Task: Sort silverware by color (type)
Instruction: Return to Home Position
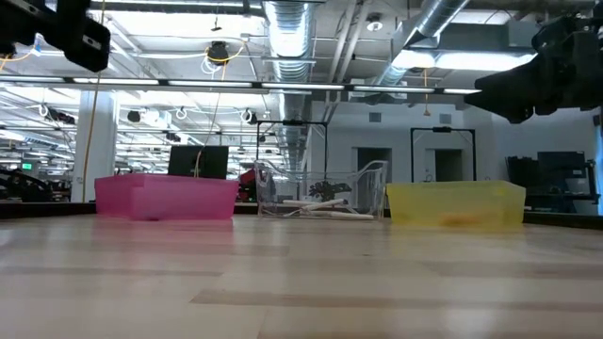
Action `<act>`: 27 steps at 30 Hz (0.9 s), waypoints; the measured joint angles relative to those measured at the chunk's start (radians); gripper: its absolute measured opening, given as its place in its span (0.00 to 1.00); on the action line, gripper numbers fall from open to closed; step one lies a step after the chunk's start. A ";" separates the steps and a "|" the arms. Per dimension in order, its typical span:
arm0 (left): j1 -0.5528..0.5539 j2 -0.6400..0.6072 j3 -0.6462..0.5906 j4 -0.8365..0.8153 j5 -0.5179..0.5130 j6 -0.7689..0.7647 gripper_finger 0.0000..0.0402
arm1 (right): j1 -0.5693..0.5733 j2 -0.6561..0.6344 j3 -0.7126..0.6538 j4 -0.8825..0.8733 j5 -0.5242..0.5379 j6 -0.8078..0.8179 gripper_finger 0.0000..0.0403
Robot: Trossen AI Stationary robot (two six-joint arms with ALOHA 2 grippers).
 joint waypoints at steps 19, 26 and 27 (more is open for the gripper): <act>0.000 0.001 -0.001 -0.370 -0.078 -0.252 0.44 | 0.000 0.000 0.000 -0.001 0.000 0.000 0.74; -0.059 -0.004 -0.113 0.055 -0.227 -0.343 0.44 | 0.000 -0.001 0.000 -0.003 0.001 0.002 0.74; -0.063 -0.004 -0.130 0.129 -0.259 -0.336 0.44 | 0.000 0.001 0.000 -0.004 0.001 0.003 0.74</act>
